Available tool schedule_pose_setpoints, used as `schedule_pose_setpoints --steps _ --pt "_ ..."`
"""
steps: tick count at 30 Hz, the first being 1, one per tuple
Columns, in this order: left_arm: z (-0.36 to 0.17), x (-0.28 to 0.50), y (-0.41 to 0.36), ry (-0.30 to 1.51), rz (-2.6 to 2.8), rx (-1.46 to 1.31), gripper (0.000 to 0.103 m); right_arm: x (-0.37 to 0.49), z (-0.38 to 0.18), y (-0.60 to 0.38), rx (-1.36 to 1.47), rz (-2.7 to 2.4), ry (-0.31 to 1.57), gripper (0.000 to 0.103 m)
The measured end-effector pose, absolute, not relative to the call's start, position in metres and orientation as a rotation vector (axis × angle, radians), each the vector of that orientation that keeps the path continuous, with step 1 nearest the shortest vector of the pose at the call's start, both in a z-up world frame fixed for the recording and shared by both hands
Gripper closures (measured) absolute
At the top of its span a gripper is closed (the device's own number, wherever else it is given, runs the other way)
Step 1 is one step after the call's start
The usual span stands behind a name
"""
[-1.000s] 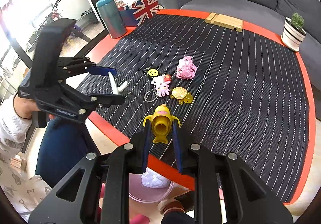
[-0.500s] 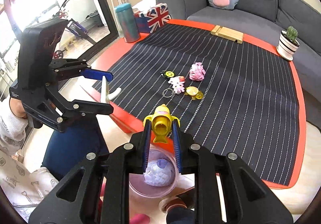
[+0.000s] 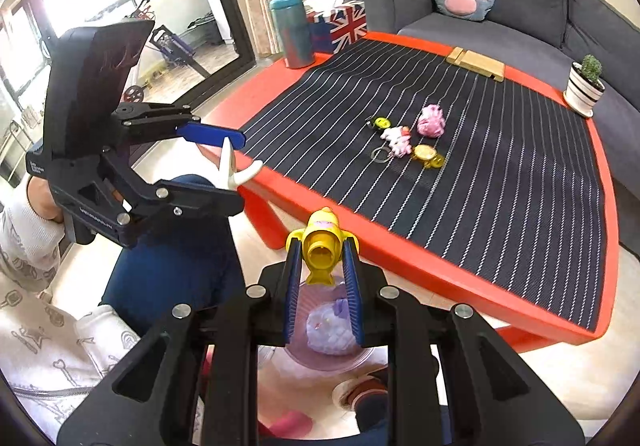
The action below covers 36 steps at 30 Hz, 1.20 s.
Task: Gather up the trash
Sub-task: 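Carry both items over the wastebasket while the right gripper opens to drop the duck, then open the left gripper to drop the white comb into the wastebasket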
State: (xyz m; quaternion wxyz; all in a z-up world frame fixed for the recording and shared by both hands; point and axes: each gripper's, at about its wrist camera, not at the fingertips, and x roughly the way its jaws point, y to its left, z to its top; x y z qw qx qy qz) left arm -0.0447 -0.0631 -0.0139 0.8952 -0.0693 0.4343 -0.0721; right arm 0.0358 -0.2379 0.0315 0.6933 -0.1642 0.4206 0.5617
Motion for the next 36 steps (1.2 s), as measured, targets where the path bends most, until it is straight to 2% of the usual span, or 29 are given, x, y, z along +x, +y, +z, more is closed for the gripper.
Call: schedule_pose_setpoints --steps 8,11,12,13,15,16,22,36 --pt "-0.009 -0.06 -0.061 0.881 -0.148 -0.154 0.029 0.022 0.024 -0.238 -0.362 1.279 0.962 0.083" --pt "-0.008 -0.062 -0.061 0.877 -0.147 -0.155 0.029 0.019 0.026 -0.236 -0.361 1.285 0.957 0.079" --pt "-0.007 -0.063 -0.061 0.875 -0.147 -0.155 0.029 0.019 0.026 -0.236 -0.362 1.28 0.953 0.072" --pt "-0.007 -0.063 -0.06 0.875 -0.147 -0.156 0.029 0.019 0.027 -0.236 -0.361 1.276 0.95 0.046" --pt "-0.008 -0.063 -0.06 0.876 -0.146 -0.156 0.029 0.021 0.028 -0.238 -0.341 1.257 0.938 0.018" --pt "-0.009 -0.063 -0.06 0.877 -0.146 -0.157 0.029 0.023 0.028 -0.239 -0.327 1.248 0.936 0.015" --pt "-0.01 -0.062 -0.062 0.883 -0.152 -0.158 0.029 0.03 0.03 -0.243 -0.312 1.2 0.937 0.008" --pt "-0.012 -0.058 -0.073 0.896 -0.179 -0.144 0.029 0.035 0.032 -0.257 -0.29 1.162 0.933 0.007"
